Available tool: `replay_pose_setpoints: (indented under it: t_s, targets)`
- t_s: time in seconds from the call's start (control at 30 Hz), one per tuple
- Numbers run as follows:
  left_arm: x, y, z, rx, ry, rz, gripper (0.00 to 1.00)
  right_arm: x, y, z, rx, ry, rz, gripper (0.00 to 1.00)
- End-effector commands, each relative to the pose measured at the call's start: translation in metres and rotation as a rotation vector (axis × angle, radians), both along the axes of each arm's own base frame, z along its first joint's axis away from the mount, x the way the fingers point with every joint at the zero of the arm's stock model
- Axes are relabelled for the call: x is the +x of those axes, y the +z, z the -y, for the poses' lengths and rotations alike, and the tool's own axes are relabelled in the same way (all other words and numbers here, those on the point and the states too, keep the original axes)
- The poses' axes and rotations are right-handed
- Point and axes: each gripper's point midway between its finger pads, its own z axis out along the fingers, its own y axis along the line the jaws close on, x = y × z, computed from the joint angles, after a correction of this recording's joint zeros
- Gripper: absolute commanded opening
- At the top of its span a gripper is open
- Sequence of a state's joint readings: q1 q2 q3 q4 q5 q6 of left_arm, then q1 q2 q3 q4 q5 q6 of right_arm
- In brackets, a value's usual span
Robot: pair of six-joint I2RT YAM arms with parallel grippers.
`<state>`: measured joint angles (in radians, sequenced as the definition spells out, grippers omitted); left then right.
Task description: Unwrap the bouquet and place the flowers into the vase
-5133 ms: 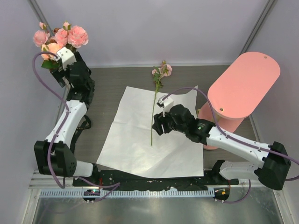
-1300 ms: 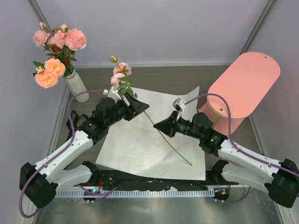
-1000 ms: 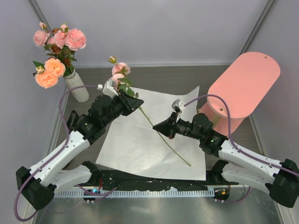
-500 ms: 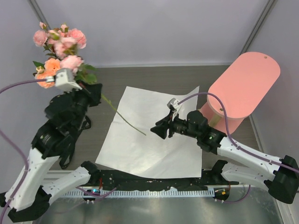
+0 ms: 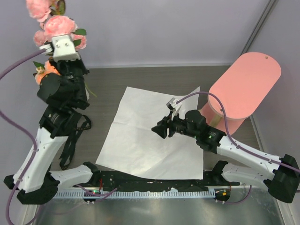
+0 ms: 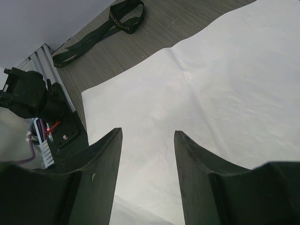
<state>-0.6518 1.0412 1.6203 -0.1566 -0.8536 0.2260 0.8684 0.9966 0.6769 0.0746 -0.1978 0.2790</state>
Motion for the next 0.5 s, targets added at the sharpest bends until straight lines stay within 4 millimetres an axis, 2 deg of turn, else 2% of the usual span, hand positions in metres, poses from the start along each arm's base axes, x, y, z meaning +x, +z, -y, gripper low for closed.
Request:
replay_pose_setpoints:
  t_s: [0.0,0.13,0.2,0.23,0.47]
  targets:
    - [-0.003,0.043,-0.018,0.156,0.148,0.076,0.0,0.007,0.029,0.0,0.04,-0.024,0.071,0.54]
    - [0.0,0.06,-0.016,0.187,0.177,0.13,0.0,0.008,0.03,-0.001,0.033,-0.02,0.07,0.54]
    - [0.003,0.059,-0.015,0.232,0.201,0.139,0.0,0.008,0.031,-0.002,0.034,-0.019,0.075,0.54]
    - [0.0,0.065,-0.019,0.204,0.222,0.178,0.0,0.007,0.033,-0.002,0.039,-0.018,0.079,0.54]
    - [0.01,0.063,-0.039,0.159,0.282,0.249,0.0,0.007,0.034,0.001,0.033,-0.023,0.083,0.54]
